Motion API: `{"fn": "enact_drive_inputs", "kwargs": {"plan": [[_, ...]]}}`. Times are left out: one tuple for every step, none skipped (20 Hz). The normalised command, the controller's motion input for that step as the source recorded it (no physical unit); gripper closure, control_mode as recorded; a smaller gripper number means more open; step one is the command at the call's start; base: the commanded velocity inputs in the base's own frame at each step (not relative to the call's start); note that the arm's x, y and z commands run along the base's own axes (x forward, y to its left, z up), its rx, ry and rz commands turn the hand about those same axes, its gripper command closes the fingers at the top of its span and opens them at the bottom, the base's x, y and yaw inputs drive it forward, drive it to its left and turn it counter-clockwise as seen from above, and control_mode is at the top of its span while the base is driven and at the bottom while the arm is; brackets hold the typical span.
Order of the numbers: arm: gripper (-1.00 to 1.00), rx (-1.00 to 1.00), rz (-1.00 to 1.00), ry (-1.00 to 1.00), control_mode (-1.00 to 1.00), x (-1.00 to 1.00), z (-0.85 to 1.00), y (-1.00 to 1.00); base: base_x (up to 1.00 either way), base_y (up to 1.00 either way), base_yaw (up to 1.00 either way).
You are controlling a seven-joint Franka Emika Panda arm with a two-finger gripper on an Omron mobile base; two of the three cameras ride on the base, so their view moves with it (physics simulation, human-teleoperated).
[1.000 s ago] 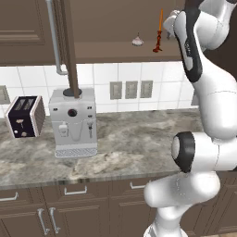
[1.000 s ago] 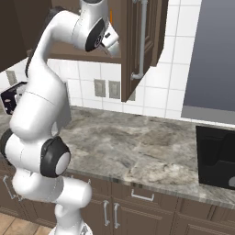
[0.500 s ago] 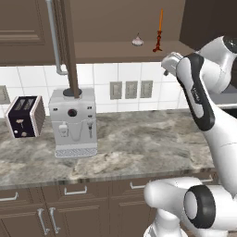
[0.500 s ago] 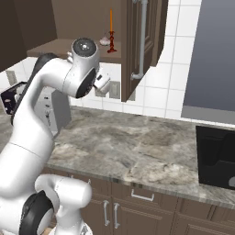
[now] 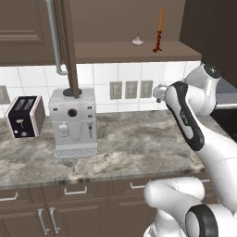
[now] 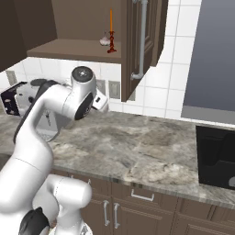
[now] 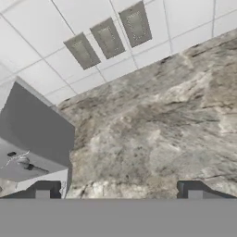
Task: Pick the candle and candle from the dining table and place them in the open cabinet. Close the cabinet after placing the objects.
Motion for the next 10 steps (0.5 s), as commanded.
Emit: {"fn": "enact_drive_inputs", "kwargs": {"plan": [[-1.00,-0.15,0.15,0.19,-1.00,0.00,-0.71,0.00,0.00,0.00,0.00],[-1.00,-0.15,0.15,0.18,-1.00,0.00,-0.69,0.00,0.00,0.00,0.00],[-1.00,-0.16,0.14,0.16,-1.00,0.00,-0.61,0.00,0.00,0.00,0.00],[-1.00,-0.18,0.13,0.15,-1.00,0.00,-0.51,0.00,0.00,0.00,0.00],[-1.00,-0.17,0.13,0.14,-1.00,0.00,-0.42,0.00,0.00,0.00,0.00],[-1.00,-0.16,0.14,0.16,-1.00,0.00,-0.42,0.00,0.00,0.00,0.00],[-1.00,-0.16,0.15,0.17,-1.00,0.00,-0.50,0.00,0.00,0.00,0.00],[-1.00,-0.18,0.15,0.18,-1.00,0.00,-0.54,0.00,0.00,0.00,0.00],[-1.00,-0.19,0.16,0.19,-1.00,0.00,-0.64,0.00,0.00,0.00,0.00],[-1.00,-0.21,0.16,0.19,-1.00,0.00,-0.58,0.00,0.00,0.00,0.00]]}}
